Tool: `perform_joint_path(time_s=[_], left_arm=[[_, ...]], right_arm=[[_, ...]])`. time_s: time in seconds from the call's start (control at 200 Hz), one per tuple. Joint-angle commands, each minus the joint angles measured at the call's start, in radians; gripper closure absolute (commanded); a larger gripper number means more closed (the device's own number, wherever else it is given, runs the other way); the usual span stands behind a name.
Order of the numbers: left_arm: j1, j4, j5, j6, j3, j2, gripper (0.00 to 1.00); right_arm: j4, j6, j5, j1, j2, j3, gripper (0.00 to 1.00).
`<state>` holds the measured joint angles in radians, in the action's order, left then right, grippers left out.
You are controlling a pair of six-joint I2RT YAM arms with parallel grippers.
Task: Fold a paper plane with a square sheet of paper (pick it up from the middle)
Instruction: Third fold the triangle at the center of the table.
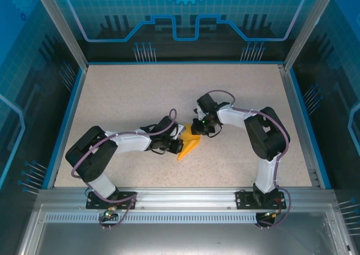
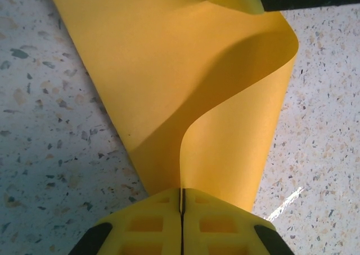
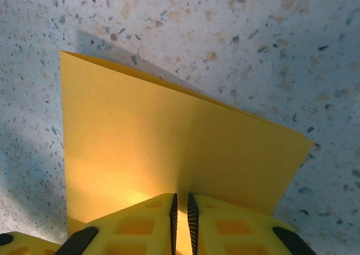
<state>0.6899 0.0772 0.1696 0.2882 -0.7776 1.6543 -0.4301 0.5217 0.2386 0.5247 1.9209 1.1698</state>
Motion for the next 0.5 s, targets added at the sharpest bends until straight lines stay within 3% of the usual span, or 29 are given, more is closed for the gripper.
perform_joint_path(time_s=[0.0, 0.3, 0.495], left_arm=[[-0.006, 0.010, 0.005, -0.013, -0.011, 0.016, 0.93], [-0.006, 0.006, -0.004, -0.014, 0.006, 0.049, 0.93], [-0.007, 0.000, 0.004, -0.009, 0.014, 0.054, 0.94]], right_arm=[[-0.027, -0.012, -0.016, 0.005, 0.035, -0.004, 0.83], [-0.025, -0.011, 0.018, 0.003, -0.036, 0.014, 0.83], [-0.005, 0.016, 0.002, -0.034, -0.219, -0.031, 0.81]])
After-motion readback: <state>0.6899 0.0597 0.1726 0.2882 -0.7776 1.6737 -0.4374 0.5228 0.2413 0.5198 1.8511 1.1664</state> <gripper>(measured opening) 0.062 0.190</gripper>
